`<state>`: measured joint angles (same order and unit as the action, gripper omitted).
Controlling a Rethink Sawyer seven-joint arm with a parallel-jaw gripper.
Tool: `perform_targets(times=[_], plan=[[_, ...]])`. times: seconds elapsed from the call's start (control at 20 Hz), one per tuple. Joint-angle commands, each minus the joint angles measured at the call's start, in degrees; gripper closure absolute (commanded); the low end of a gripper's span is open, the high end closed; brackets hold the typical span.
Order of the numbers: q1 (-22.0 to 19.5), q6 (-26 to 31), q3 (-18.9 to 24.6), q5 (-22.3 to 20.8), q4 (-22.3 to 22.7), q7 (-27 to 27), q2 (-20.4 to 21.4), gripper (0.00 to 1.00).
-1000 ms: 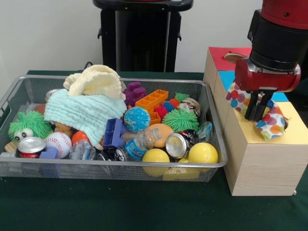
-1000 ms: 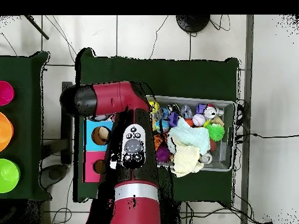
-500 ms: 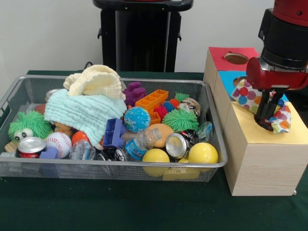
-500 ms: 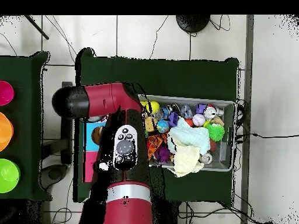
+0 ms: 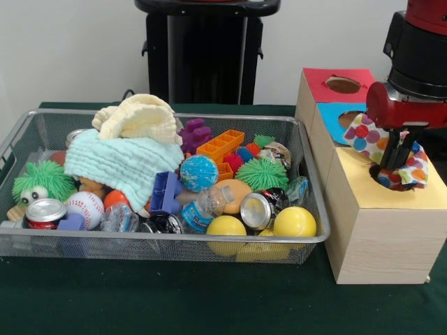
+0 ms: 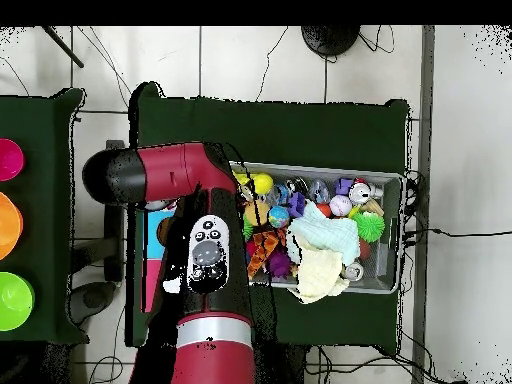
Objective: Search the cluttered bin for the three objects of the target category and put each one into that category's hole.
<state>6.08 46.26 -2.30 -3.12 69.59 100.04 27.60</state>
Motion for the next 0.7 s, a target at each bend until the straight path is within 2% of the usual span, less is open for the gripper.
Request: perform_targets(times=[0.05,0.7], plan=[[-1.83,-1.97,2.43,0.93,4.34,8.26,-2.17,1.0],[-5.09,-10.64,2.88,-2.27,4.34,5.21,-9.0,1.0]])
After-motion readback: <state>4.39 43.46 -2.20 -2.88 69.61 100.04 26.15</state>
